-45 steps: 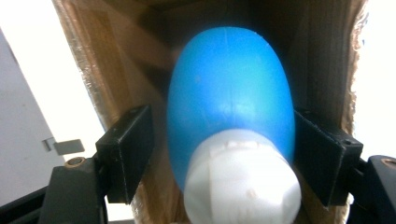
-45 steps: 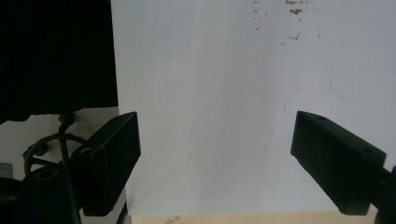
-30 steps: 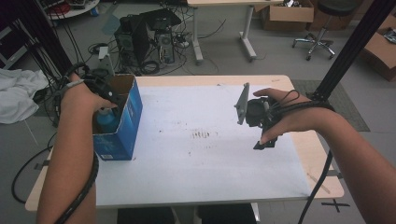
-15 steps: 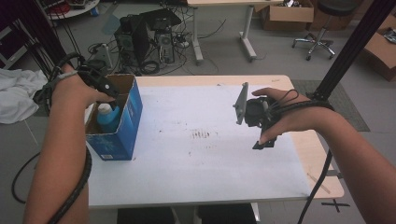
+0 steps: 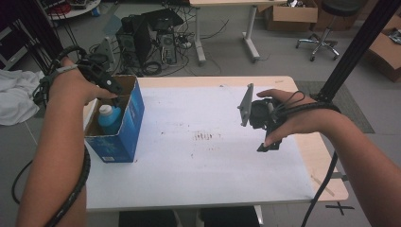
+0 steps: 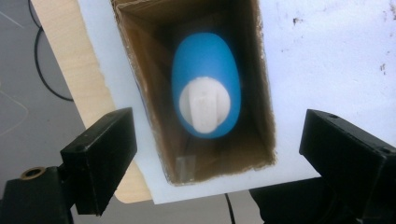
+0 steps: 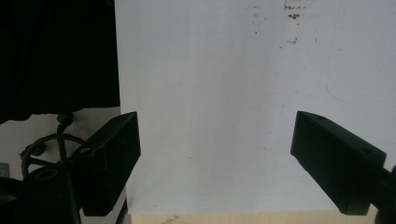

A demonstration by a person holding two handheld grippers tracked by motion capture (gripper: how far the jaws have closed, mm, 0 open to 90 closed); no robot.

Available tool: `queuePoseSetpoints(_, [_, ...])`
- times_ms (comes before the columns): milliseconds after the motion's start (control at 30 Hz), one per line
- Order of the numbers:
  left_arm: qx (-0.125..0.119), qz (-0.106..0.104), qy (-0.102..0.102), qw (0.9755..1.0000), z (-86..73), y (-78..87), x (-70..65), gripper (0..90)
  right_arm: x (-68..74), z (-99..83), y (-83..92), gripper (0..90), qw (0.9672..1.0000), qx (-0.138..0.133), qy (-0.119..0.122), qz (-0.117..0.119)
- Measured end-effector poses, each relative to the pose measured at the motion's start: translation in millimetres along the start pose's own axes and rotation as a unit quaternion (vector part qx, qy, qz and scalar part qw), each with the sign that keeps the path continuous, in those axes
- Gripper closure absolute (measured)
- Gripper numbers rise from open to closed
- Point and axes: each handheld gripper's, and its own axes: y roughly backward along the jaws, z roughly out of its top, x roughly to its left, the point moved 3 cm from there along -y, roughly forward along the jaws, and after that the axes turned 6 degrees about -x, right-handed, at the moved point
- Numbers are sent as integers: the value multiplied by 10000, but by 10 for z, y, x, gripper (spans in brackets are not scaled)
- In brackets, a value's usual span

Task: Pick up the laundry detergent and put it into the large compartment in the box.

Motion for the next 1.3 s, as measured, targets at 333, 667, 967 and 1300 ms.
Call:
queuePoseSetpoints(333, [-40, 34, -170, 9998, -5, 148, -79, 1, 26, -23, 25, 160, 10000, -31, -14, -8])
queuePoseSetpoints(667, [-240, -83, -680, 9974, 33, 267, -244, 1, 32, -40, 47, 160, 10000, -16, -40, -19])
queuePoseSetpoints(967, [-537, -377, -1960, 9784, 99, 306, -609, 1, 22, -37, 65, 159, 10000, 44, -86, -2])
queuePoseSetpoints(1300, [-620, -788, -3476, 9323, 93, 219, -1022, 1, -9, 8, 63, 160, 9998, 146, -152, 50])
